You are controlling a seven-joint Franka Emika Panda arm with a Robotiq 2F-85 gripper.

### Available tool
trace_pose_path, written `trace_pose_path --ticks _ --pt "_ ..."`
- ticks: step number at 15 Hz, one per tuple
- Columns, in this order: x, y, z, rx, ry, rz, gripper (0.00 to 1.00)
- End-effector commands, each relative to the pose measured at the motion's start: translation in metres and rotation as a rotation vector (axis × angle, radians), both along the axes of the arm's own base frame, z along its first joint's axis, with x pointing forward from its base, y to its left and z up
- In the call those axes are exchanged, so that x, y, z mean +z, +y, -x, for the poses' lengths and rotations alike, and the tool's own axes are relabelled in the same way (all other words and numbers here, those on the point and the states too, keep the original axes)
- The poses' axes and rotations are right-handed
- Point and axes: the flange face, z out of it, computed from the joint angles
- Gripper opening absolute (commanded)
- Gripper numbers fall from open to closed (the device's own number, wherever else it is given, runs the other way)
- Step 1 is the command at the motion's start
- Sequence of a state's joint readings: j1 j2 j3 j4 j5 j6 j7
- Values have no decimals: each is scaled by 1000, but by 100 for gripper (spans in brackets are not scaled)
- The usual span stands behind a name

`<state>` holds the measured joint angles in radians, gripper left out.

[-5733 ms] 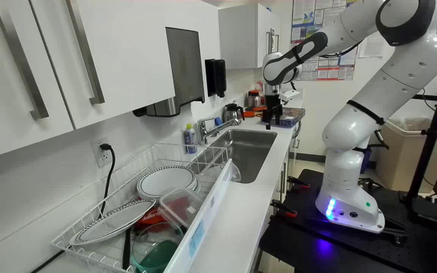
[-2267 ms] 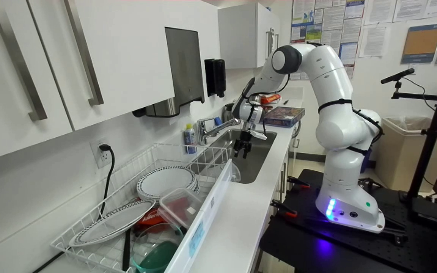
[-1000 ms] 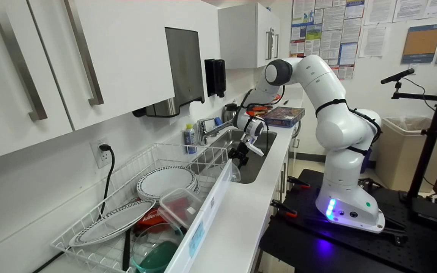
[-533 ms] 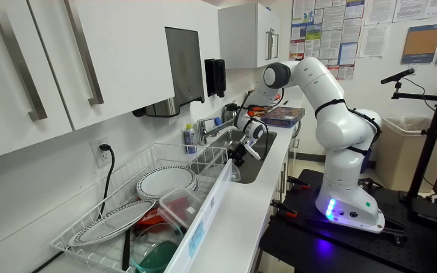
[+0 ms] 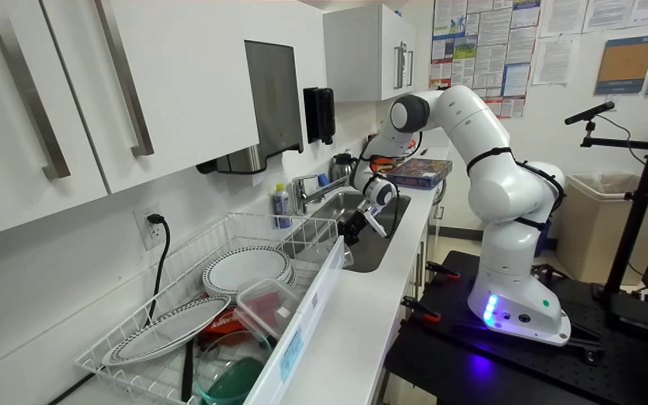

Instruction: Pick up the plastic container from the sink and slightly move it to the right.

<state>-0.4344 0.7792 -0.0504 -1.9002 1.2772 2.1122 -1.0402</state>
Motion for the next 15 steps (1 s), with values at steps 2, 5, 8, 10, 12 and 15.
trace_pose_path --ticks 2,5,8,10,12,15 --pt "14 2 -4 11 -53 -24 2" --pt "28 0 2 -14 -76 8 2" --pt "53 -8 16 -76 -109 44 2" --pt "71 -18 27 -144 -133 66 2" --pt "86 -30 38 -229 -146 94 2" --pt "104 -47 54 -381 -144 153 2"
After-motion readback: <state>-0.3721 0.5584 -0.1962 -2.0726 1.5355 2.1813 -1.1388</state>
